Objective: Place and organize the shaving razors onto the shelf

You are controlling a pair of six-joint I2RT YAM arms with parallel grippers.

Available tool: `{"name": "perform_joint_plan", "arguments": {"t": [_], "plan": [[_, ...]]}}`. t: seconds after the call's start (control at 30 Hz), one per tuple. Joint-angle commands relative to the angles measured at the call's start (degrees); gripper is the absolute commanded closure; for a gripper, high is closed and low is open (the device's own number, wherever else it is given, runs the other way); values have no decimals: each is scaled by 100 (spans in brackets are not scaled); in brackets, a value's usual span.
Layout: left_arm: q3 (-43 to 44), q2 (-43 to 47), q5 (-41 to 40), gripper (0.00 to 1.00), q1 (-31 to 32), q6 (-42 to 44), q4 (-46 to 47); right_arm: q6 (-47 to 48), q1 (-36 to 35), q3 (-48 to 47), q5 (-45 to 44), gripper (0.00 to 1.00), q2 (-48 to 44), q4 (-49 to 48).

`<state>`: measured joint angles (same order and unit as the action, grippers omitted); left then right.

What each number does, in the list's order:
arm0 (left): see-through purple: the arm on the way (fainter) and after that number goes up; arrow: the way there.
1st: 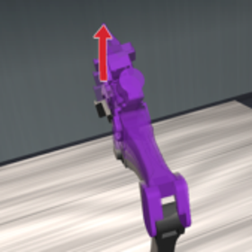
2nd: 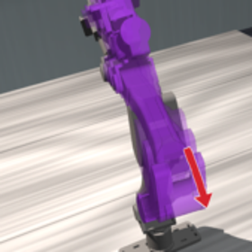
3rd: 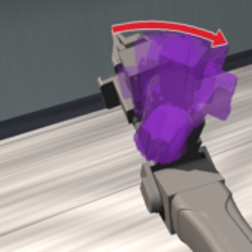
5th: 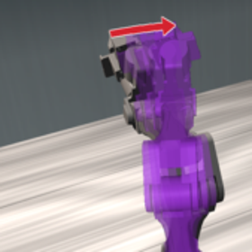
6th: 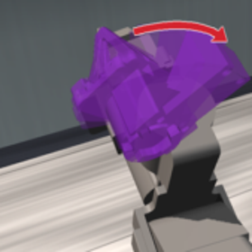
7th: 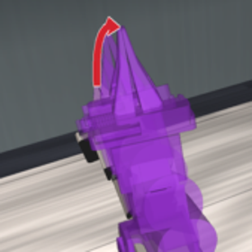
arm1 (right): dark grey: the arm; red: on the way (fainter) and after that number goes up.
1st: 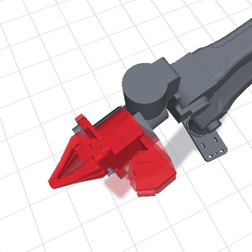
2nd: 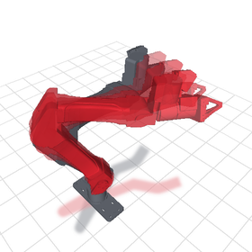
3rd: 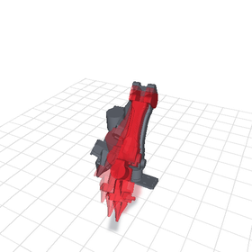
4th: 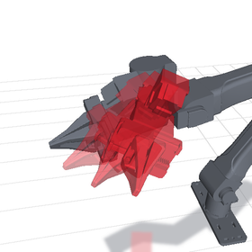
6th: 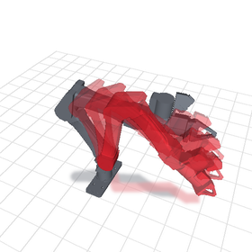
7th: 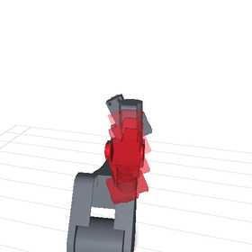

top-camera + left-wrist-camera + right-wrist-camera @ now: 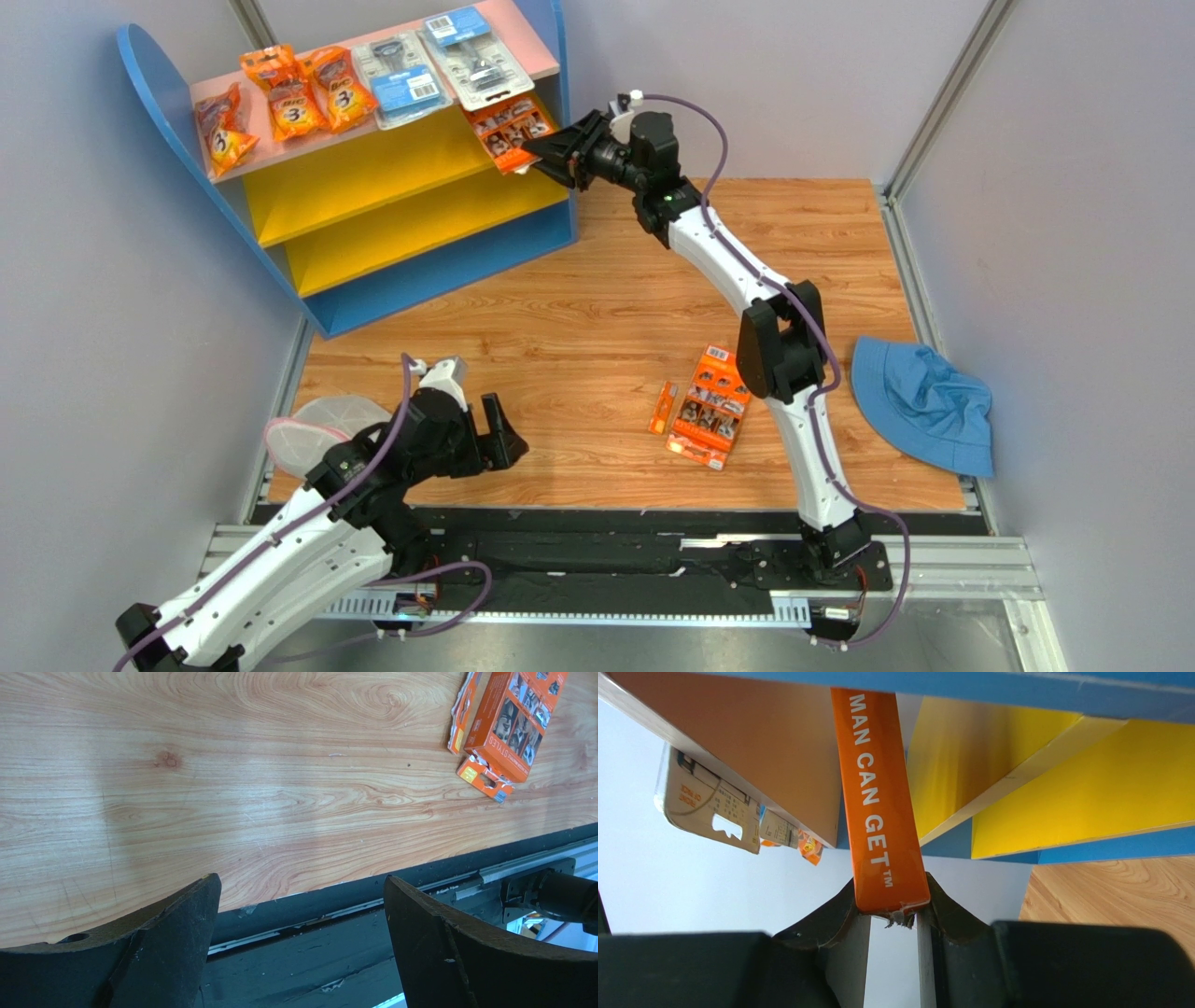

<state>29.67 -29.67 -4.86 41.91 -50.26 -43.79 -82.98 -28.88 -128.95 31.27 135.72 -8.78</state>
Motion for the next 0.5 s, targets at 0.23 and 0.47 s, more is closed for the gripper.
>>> {"name": "perform_joint_plan", "arguments": {"t": [0.23, 0.47], "plan": [[-23, 49, 126, 7, 19, -36, 187, -420, 58, -456, -331, 98, 200, -37], [-40, 49, 152, 7, 28, -36, 222, -500, 58, -843, -446, 92, 402, 113]]}}
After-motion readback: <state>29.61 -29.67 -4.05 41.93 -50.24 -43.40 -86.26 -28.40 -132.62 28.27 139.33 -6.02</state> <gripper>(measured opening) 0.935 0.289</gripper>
